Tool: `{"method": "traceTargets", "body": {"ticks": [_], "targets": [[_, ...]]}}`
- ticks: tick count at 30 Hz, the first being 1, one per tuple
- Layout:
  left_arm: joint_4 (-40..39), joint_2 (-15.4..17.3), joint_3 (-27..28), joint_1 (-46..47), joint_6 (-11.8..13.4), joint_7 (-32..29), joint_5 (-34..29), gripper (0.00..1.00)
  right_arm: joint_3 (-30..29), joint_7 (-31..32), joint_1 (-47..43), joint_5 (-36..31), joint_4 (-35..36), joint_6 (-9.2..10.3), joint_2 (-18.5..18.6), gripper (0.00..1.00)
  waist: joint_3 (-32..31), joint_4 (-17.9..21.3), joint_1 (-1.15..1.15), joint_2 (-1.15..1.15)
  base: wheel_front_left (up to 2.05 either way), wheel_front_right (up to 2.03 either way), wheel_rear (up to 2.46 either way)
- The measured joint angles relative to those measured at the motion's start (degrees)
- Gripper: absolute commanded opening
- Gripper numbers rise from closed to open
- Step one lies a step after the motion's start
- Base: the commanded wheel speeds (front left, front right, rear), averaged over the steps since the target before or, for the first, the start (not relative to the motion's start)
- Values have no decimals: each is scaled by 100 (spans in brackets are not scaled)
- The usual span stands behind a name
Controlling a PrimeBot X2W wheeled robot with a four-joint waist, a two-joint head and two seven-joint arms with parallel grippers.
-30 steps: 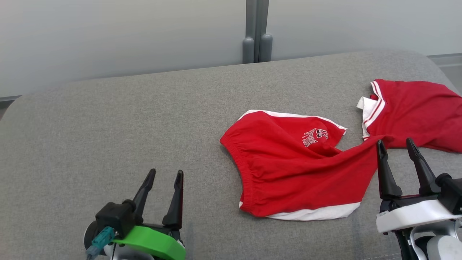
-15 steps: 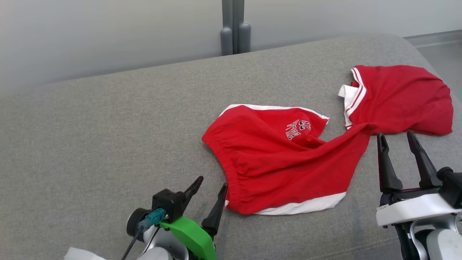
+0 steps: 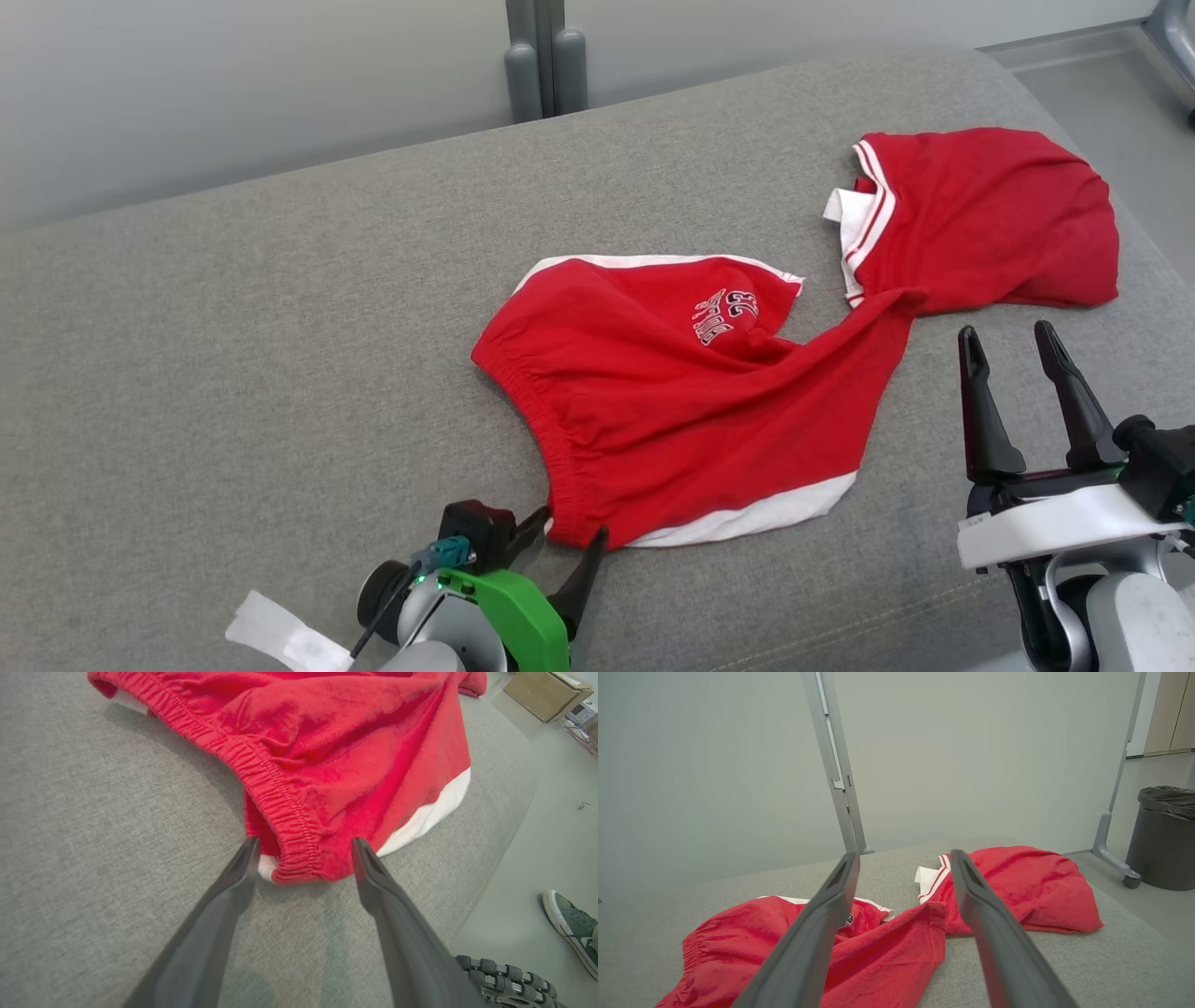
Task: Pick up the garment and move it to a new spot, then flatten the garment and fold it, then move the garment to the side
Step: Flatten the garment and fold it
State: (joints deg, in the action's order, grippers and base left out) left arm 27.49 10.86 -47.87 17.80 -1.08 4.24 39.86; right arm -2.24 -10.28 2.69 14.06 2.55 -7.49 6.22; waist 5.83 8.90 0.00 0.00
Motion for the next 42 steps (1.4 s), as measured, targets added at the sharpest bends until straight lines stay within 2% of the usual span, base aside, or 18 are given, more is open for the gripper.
{"method": "traceTargets", "body": {"ticks": [6, 8, 9, 10, 11, 12, 19, 23, 30, 37, 42], "targets": [[330, -102, -22, 164, -86, -4, 24, 100, 7, -42, 26, 9, -43, 0, -1, 100, 98, 107, 0, 0, 0, 0, 0], [408, -107, -26, 197, -100, 37, 24, 61, 5, -44, 30, 9, -56, 0, -5, 100, 128, 116, 0, 0, 0, 0, 0], [438, -107, -27, 216, -107, 38, 24, 61, 4, -52, 31, 9, -63, 0, -10, 100, 136, 116, 0, 0, 0, 0, 0], [464, -109, -33, 236, -124, 40, 24, 41, 1, -68, 33, 9, -67, 0, -12, 100, 138, 112, 0, 0, 0, 0, 0], [494, -115, -33, 254, -137, 41, 24, 4, -2, -69, 34, 9, -71, 0, -13, 100, 138, 108, 0, 0, 0, 0, 0], [526, -121, -34, 264, -142, 46, 29, 0, -5, -70, 34, 8, -76, 0, -15, 100, 137, 103, 0, 0, 0, 0, 0], [609, -140, 9, 278, -138, 241, 55, 0, 21, -73, 34, 7, -109, 0, -20, 100, 101, 9, 0, 0, 0, 0, 0], [530, -97, 219, 286, -33, 434, 169, 0, 64, -57, 31, 8, -129, 0, -19, 100, 68, -76, 0, 0, 0, 0, 0], [265, 282, 632, 313, 230, 704, 278, 0, 111, -13, 19, 34, -158, 0, 3, 100, 11, -311, 0, 0, 0, 0, 0], [148, 502, 960, 219, 469, 854, 390, 0, 189, 34, 5, 43, -202, 0, 4, 100, -59, -543, 0, 0, 0, 0, 0], [181, 621, 1103, 135, 523, 922, 445, 0, 192, 54, 3, 51, -230, 0, 11, 100, -67, -647, 0, 0, 0, 0, 0]]}}
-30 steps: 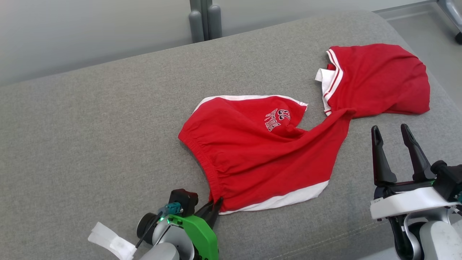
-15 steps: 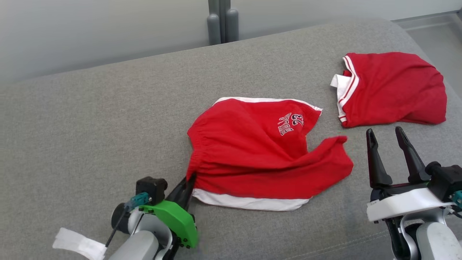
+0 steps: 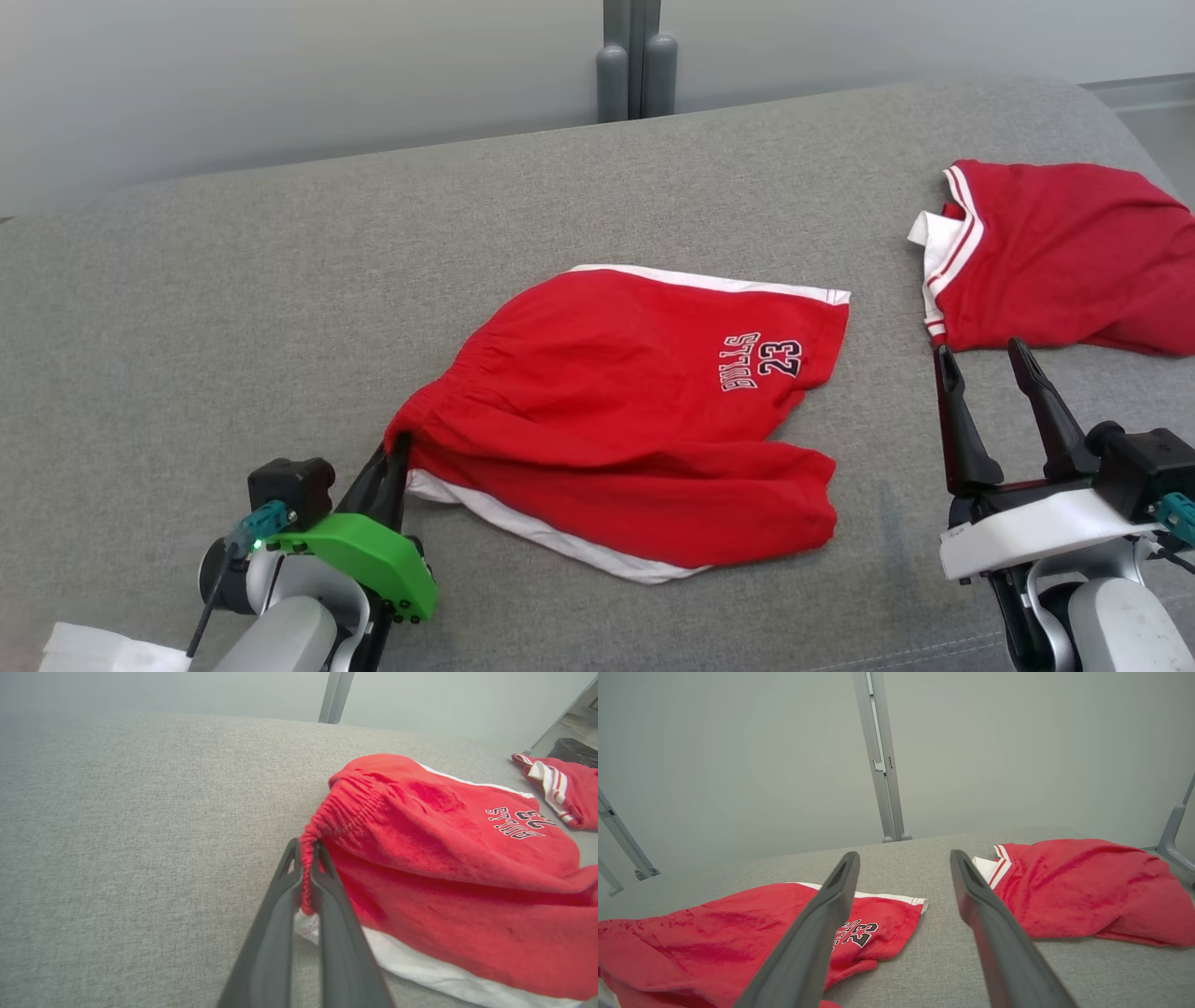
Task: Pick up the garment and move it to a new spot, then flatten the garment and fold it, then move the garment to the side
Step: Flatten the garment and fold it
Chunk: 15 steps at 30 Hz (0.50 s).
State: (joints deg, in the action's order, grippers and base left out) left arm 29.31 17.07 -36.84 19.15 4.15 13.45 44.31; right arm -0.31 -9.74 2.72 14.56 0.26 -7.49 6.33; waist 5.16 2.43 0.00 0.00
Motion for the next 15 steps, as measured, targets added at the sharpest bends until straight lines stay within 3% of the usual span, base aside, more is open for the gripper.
{"method": "traceTargets", "body": {"ticks": [15], "targets": [[421, 71, 322, -94, 90, 112, 124, 0, 77, 8, 6, 84, -138, 0, 38, 100, -17, -45, 0, 0, 0, 0, 0]]}}
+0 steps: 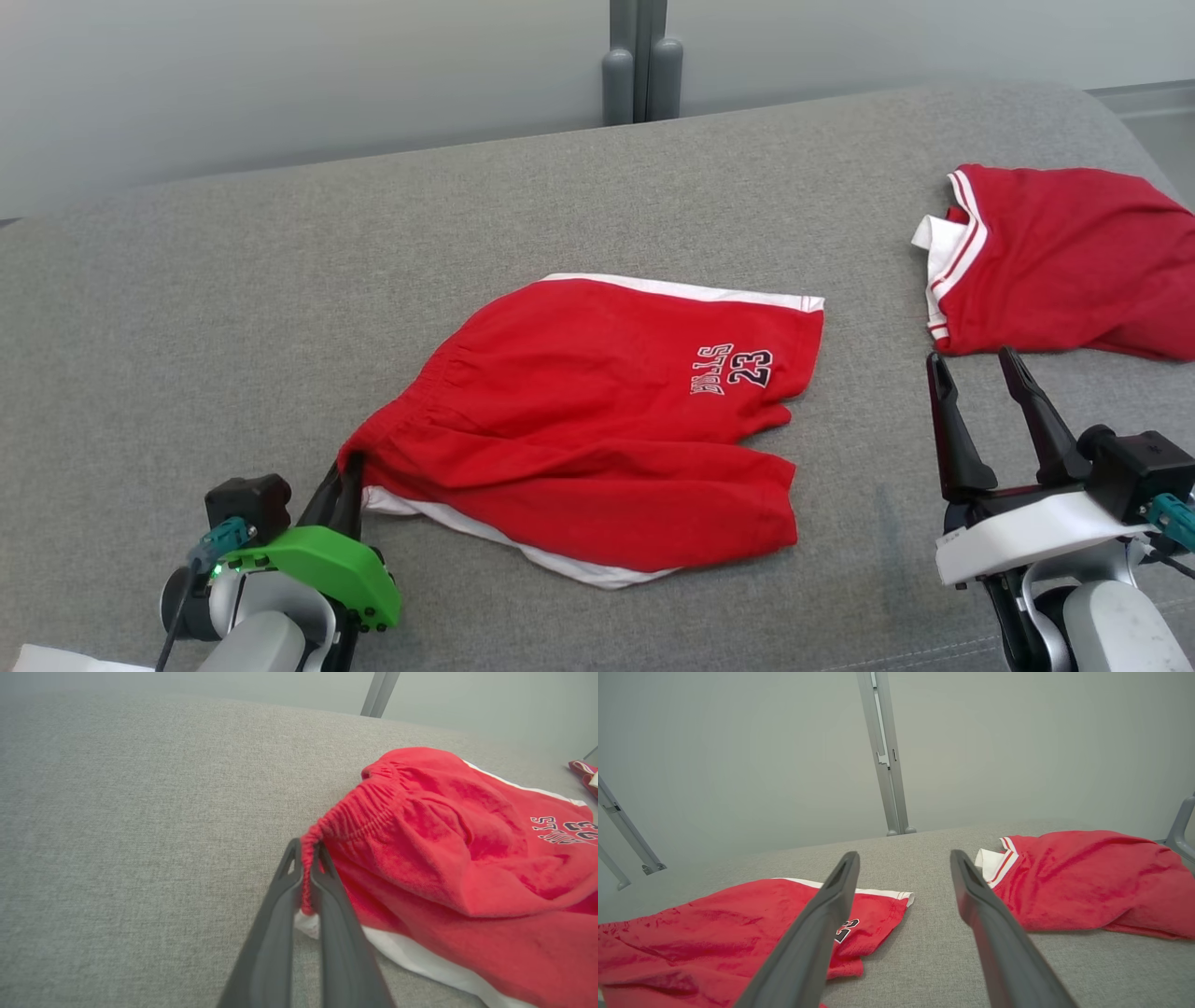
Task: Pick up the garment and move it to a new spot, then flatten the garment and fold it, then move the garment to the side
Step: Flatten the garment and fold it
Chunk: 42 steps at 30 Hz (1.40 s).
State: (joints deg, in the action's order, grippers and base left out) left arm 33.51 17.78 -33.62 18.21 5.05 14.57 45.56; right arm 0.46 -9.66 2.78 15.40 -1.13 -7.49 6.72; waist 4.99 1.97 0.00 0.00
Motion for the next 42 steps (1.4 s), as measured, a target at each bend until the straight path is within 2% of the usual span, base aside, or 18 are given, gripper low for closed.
{"method": "traceTargets", "body": {"ticks": [1, 2, 3, 5, 6, 7, 14, 20, 27, 37, 38, 42], "targets": [[13, -5, 2, 0, 0, 5, 11, 0, 1, 0, 0, 10, -9, 0, 2, 100, -12, 1, 0, 0, 0, 0, 0], [29, -11, 2, -2, 0, 7, 13, 6, 1, 0, 0, 14, -20, 0, 5, 100, -25, 1, 0, 0, 0, 0, 0], [42, -18, 2, -2, -1, 8, 16, 15, 0, 0, 0, 15, -30, 0, 8, 100, -36, 0, 0, 0, 0, 0, 0], [66, -26, 1, -5, -8, 11, 20, 26, 8, 0, 0, 15, -41, 0, 7, 100, -59, -3, 0, 0, 0, 0, 0], [80, -27, 3, -8, -8, 11, 22, 38, 10, 0, -1, 15, -45, 0, 5, 100, -71, -7, 0, 0, 0, 0, 0], [90, -29, 5, -14, -8, 11, 26, 100, 13, 0, -1, 15, -49, 0, 5, 100, -82, -11, 0, 0, 0, 0, 0], [-51, 11, -3, -110, -21, 15, 8, 100, 35, -1, -11, 16, -75, 0, 1, 100, -147, -56, 0, 0, 0, 0, 0], [-455, 160, 10, -261, 105, 21, -146, 100, 42, 8, -46, 30, -91, 0, 2, 100, -224, -110, 0, 0, 0, 0, 0], [-1301, 366, 92, -516, 402, 46, -316, 100, 57, 33, -96, 35, -89, 0, 10, 100, -275, -207, 0, 0, 0, 0, 0], [-2750, 524, 556, -1033, 858, 58, -711, 100, 45, 31, -216, 74, -104, 0, 36, 100, -340, -347, 0, 0, 0, 0, 0], [-3074, 526, 683, -1195, 892, 59, -858, 100, 38, 31, -268, 80, -98, 0, 34, 100, -367, -369, 0, 0, 0, 0, 0], [-3490, 476, 971, -1585, 881, 60, -1157, 100, 16, 24, -311, 81, -20, 0, 35, 100, -381, -392, 0, 0, 0, 0, 0]]}}
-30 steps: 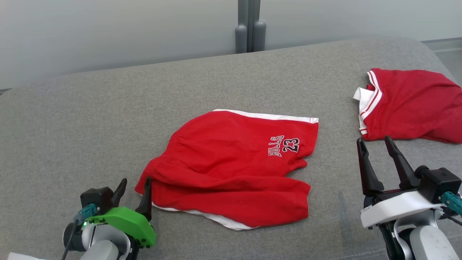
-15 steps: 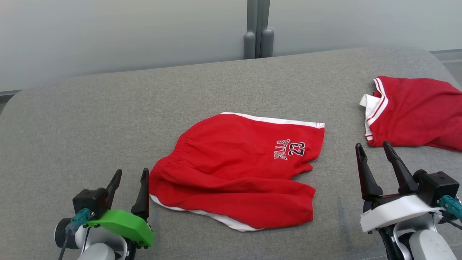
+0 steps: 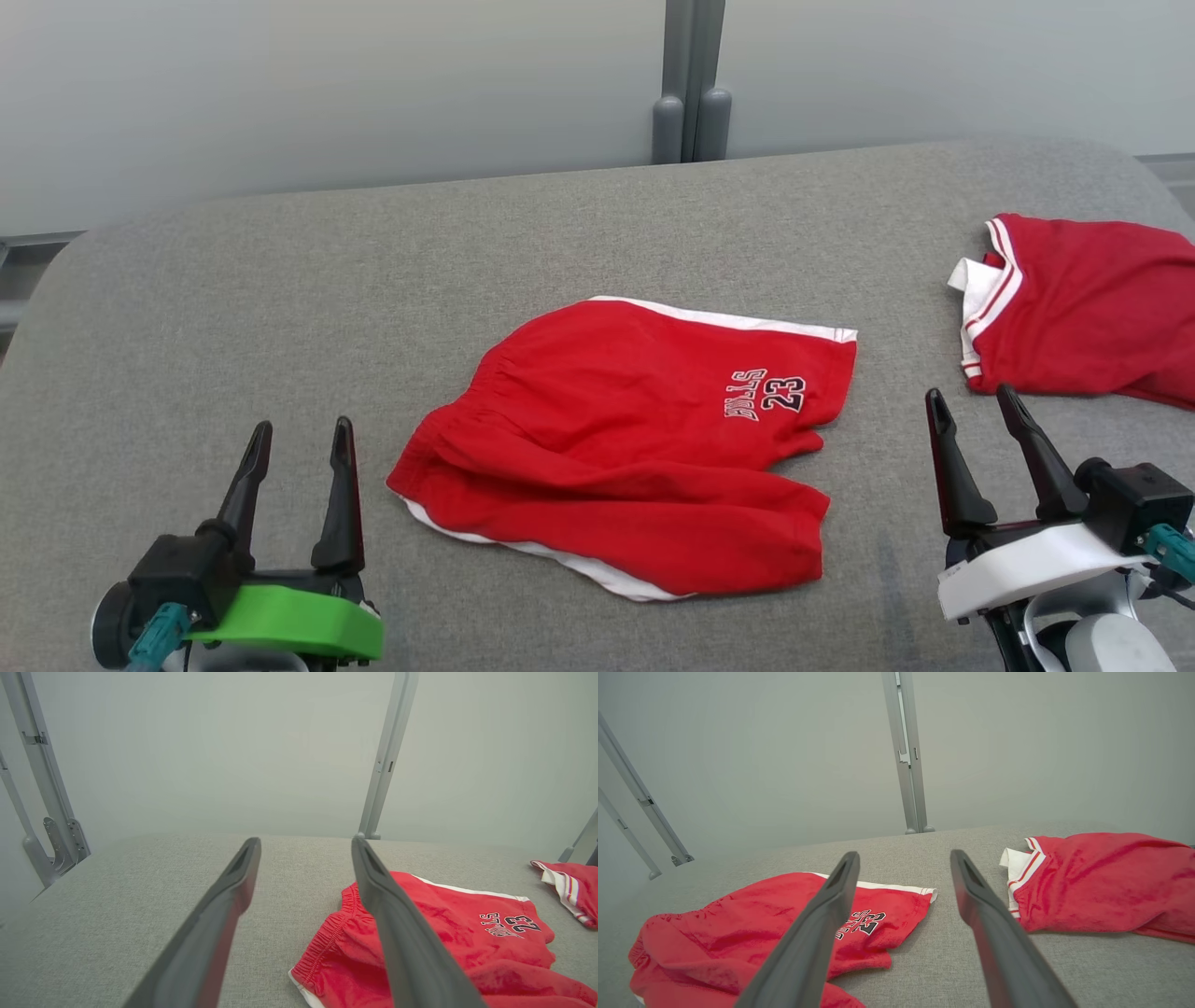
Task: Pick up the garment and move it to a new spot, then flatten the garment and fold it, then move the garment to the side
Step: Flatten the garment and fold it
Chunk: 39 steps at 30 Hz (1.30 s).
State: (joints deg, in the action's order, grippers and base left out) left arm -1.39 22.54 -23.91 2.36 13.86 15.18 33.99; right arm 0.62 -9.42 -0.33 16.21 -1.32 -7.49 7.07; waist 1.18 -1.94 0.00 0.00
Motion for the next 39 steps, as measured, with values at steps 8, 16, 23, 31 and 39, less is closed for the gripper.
{"method": "traceTargets", "body": {"ticks": [8, 16, 23, 31, 39], "targets": [[-131, -252, 260, -327, -127, 0, -413, 100, 31, -51, -55, 0, 122, 0, -11, 100, 15, -6, 0, 0, 0, 0, 0], [-20, -308, 442, -327, -285, 0, -744, 100, 70, -49, -55, 1, 130, 0, -5, 100, 58, 12, 0, 0, 0, 0, 0], [88, -350, 631, -324, -402, 0, -866, 100, 105, -43, -46, 18, 97, 0, 0, 100, 108, 33, 0, 0, 0, 0, 0], [191, -442, 772, -324, -505, 0, -936, 100, 114, -32, -34, 44, 30, 0, 13, 100, 105, 35, 0, 0, 0, 0, 0], [302, -538, 821, -324, -622, 0, -951, 100, 346, 289, -90, 191, -125, 0, 116, 100, 97, 10, 0, 0, 0, 0, 0]]}}
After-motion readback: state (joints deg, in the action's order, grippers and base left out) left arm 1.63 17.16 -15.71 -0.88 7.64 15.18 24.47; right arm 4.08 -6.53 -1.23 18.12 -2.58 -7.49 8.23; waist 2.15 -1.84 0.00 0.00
